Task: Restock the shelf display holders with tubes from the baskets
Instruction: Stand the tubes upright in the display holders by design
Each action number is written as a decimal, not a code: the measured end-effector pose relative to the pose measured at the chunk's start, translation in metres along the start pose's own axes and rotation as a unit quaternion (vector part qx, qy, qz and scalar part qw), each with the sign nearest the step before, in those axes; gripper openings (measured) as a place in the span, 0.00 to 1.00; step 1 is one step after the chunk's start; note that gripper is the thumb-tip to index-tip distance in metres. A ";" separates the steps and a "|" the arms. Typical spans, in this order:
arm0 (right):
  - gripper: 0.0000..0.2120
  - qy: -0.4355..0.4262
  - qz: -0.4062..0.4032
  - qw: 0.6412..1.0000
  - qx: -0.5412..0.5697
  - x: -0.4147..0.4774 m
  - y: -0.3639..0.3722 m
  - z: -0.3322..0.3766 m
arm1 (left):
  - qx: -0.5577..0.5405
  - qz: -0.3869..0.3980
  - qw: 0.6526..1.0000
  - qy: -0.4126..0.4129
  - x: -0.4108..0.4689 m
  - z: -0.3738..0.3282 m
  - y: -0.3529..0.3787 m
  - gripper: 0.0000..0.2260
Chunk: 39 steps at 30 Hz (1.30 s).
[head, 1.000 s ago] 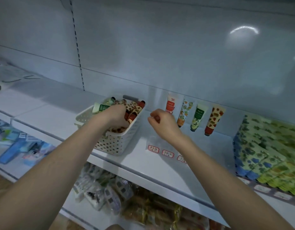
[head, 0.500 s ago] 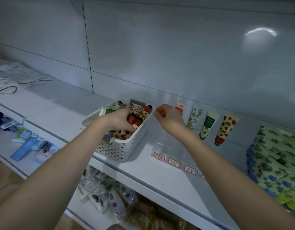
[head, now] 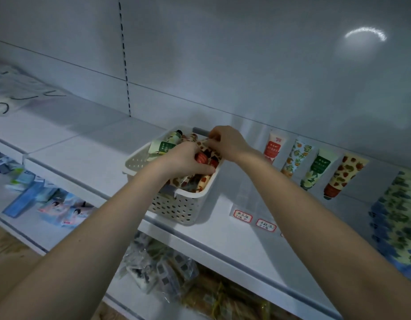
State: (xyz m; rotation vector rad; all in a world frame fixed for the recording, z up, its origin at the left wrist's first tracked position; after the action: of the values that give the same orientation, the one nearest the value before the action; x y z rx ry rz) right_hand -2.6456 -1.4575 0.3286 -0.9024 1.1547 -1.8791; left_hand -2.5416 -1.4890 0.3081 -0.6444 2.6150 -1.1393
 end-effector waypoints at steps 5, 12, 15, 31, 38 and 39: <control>0.17 -0.007 0.053 0.997 -0.057 0.013 0.011 0.009 | 0.014 0.068 0.998 0.011 0.012 0.006 0.003 0.15; 0.21 -0.016 0.162 0.984 -0.075 0.014 0.009 0.014 | -0.057 0.097 0.994 0.001 0.007 0.007 -0.010 0.04; 0.22 -0.015 0.198 0.977 -0.075 0.015 0.006 0.012 | -0.113 0.064 0.991 -0.029 0.002 0.009 -0.017 0.06; 0.09 -0.018 -0.173 0.966 0.189 0.017 -0.062 -0.013 | -0.407 -0.177 0.896 -0.030 0.008 -0.002 -0.061 0.07; 0.07 0.003 -0.290 0.923 0.251 -0.071 -0.126 -0.043 | -0.441 -0.165 0.882 0.008 -0.005 -0.062 -0.032 0.05; 0.06 0.019 -0.297 0.922 0.250 -0.086 -0.133 -0.053 | -0.437 -0.155 0.886 0.016 -0.008 -0.074 -0.024 0.05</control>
State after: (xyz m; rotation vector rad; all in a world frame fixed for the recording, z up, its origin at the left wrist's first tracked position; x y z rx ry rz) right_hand -2.6797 -1.3198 0.4167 -0.9803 0.3757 -2.5233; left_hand -2.5542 -1.4522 0.3761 -1.2291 3.0508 0.0830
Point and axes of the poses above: each hand's wrist, its own x-axis towards the middle knuckle, its own y-axis out of the palm, z = x × y, the point moved 7 cm from there along x, towards the middle knuckle, and after that the axes turned 2 degrees about -y, right-handed, at the moved point
